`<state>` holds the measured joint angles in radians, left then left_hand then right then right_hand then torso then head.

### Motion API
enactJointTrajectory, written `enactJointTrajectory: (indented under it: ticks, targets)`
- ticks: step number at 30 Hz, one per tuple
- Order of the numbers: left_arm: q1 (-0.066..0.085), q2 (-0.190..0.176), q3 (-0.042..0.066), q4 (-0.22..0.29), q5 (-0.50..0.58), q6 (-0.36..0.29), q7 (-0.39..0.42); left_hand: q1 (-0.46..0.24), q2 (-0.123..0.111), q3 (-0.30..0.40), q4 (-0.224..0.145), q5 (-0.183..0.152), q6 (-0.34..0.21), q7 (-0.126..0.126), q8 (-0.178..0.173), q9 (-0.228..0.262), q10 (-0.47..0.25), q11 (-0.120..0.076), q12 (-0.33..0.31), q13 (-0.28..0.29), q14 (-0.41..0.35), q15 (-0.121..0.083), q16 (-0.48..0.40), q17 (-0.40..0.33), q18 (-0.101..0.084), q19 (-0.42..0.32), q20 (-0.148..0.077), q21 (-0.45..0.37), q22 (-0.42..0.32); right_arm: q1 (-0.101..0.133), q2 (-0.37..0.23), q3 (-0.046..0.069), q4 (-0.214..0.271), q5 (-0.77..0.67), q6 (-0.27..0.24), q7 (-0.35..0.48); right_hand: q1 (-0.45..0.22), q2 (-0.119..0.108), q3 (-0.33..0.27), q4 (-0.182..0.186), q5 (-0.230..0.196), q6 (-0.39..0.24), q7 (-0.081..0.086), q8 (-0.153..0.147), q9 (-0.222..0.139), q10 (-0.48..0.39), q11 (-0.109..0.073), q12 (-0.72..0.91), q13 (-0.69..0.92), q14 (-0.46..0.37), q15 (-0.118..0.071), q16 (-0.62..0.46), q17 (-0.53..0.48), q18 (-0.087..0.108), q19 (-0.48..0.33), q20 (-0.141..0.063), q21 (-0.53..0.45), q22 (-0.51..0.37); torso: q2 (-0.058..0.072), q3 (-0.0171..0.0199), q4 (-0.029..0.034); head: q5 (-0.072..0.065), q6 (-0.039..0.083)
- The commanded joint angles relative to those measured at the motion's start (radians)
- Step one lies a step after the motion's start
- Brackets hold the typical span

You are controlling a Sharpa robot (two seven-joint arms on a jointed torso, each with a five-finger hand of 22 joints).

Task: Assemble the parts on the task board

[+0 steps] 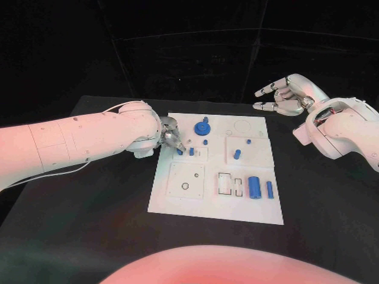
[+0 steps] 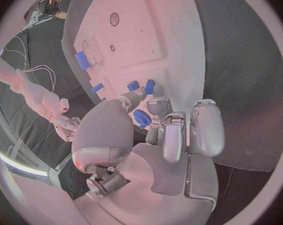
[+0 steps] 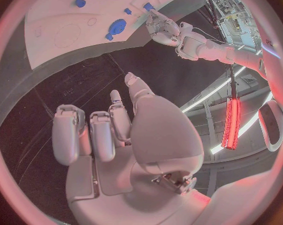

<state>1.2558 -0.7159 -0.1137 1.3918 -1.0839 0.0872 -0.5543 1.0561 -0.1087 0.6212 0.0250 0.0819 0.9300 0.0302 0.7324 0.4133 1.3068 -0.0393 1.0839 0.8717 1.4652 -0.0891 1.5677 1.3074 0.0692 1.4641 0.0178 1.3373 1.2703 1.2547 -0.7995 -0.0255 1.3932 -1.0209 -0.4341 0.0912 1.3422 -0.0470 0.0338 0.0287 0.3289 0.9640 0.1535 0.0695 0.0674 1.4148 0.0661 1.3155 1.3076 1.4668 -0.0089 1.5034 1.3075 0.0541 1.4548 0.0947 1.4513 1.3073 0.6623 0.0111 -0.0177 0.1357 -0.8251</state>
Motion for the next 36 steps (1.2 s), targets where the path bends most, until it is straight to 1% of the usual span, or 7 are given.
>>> enactJointTrajectory:
  ticks: [1, 15, 18, 24, 26, 31, 36]
  targets:
    - [-0.002, 0.007, -0.001, -0.004, 0.007, 0.029, -0.002, -0.012, 0.002, -0.012, 0.004, -0.004, 0.008, -0.004, 0.001, -0.001, 0.002, -0.003, 0.006, 0.004, 0.106, -0.009, 0.003, 0.263, -0.004, 0.012, -0.005, 0.005, 0.003, 0.002, 0.001, 0.001, 0.003, -0.003, 0.006, 0.005, 0.002, 0.010, -0.004, -0.001, 0.005, 0.006, 0.000, 0.001, 0.000, -0.006, -0.001, -0.004, 0.053, 0.070, -0.003, -0.006, 0.113, 0.001, -0.008, 0.000, -0.003, -0.001, 0.000, 0.0002, -0.0007, -0.001, -0.002]
    - [-0.002, 0.021, -0.002, -0.021, 0.009, 0.044, -0.006, -0.042, 0.001, -0.062, 0.026, -0.007, 0.021, -0.009, 0.011, 0.003, 0.008, -0.007, 0.016, 0.015, 0.106, -0.013, 0.003, 0.263, -0.005, 0.015, -0.009, 0.011, 0.013, 0.002, 0.002, 0.001, 0.008, -0.002, 0.014, 0.004, -0.001, 0.009, -0.006, 0.000, 0.005, 0.006, 0.001, 0.001, 0.000, -0.007, -0.001, -0.005, 0.051, 0.070, -0.002, -0.007, 0.111, 0.001, -0.009, 0.000, -0.004, -0.003, 0.000, 0.0001, -0.0002, -0.004, -0.003]
    - [-0.002, 0.021, -0.002, -0.023, 0.009, 0.041, -0.007, -0.063, -0.006, -0.102, 0.042, -0.008, 0.024, -0.009, 0.013, 0.004, 0.008, -0.007, 0.017, 0.016, 0.106, -0.013, 0.003, 0.263, -0.006, 0.015, -0.009, 0.011, 0.014, 0.002, 0.002, 0.001, 0.007, -0.002, 0.013, 0.004, -0.002, 0.009, -0.007, 0.001, 0.005, 0.006, 0.001, 0.001, 0.000, -0.008, -0.001, -0.006, 0.050, 0.070, -0.002, -0.008, 0.110, 0.001, -0.009, 0.000, -0.005, -0.003, -0.001, 0.0004, -0.0001, -0.005, -0.004]
    - [-0.002, 0.017, -0.001, -0.028, 0.009, 0.014, -0.005, -0.120, -0.030, -0.256, 0.093, -0.011, 0.028, -0.007, 0.014, 0.004, 0.005, -0.006, 0.018, 0.016, 0.106, -0.012, 0.003, 0.263, -0.006, 0.016, -0.010, 0.012, 0.018, 0.002, 0.003, 0.001, 0.006, -0.001, 0.013, 0.005, -0.007, 0.008, -0.010, 0.004, 0.005, 0.005, 0.001, 0.001, 0.000, -0.008, -0.001, -0.007, 0.049, 0.070, -0.002, -0.008, 0.109, 0.002, -0.010, 0.000, -0.006, -0.005, -0.001, -0.0007, 0.0011, -0.007, -0.001]
    - [-0.002, 0.015, -0.001, -0.029, 0.009, 0.004, -0.003, -0.126, -0.033, -0.295, 0.105, -0.015, 0.027, -0.008, 0.012, 0.003, 0.004, -0.006, 0.017, 0.014, 0.106, -0.013, 0.003, 0.263, -0.006, 0.017, -0.010, 0.012, 0.019, 0.002, 0.004, 0.001, 0.005, 0.000, 0.015, 0.007, -0.013, 0.006, -0.016, 0.008, 0.007, 0.005, 0.001, 0.000, 0.000, -0.009, -0.001, -0.008, 0.049, 0.070, -0.002, -0.009, 0.109, 0.002, -0.011, 0.000, -0.006, -0.005, -0.001, -0.0006, 0.0004, -0.007, 0.000]
    - [-0.002, 0.010, -0.001, -0.028, 0.009, -0.027, 0.009, -0.116, -0.017, -0.376, 0.136, -0.028, 0.027, -0.011, 0.011, 0.002, 0.002, -0.007, 0.016, 0.012, 0.106, -0.015, 0.003, 0.263, -0.006, 0.017, -0.012, 0.012, 0.022, 0.002, 0.005, 0.001, 0.003, 0.002, 0.018, 0.008, -0.017, 0.005, -0.019, 0.010, 0.009, 0.004, 0.000, 0.000, 0.000, -0.008, 0.000, -0.007, 0.049, 0.070, -0.002, -0.009, 0.109, 0.002, -0.011, 0.000, -0.007, -0.006, -0.001, -0.0002, -0.0014, -0.008, 0.002]
    - [-0.001, -0.002, 0.000, -0.018, 0.022, -0.074, 0.038, -0.093, -0.003, -0.419, 0.150, -0.027, 0.020, -0.008, 0.009, 0.001, -0.006, -0.006, 0.008, 0.000, 0.106, -0.016, 0.003, 0.263, -0.005, 0.014, -0.011, 0.003, 0.013, 0.002, 0.005, 0.001, 0.002, 0.003, 0.018, 0.009, -0.017, 0.005, -0.019, 0.010, 0.009, 0.004, 0.000, 0.000, 0.000, -0.008, 0.000, -0.007, 0.049, 0.070, -0.002, -0.009, 0.109, 0.002, -0.011, 0.000, -0.007, -0.006, -0.001, -0.0002, -0.0007, -0.010, 0.004]
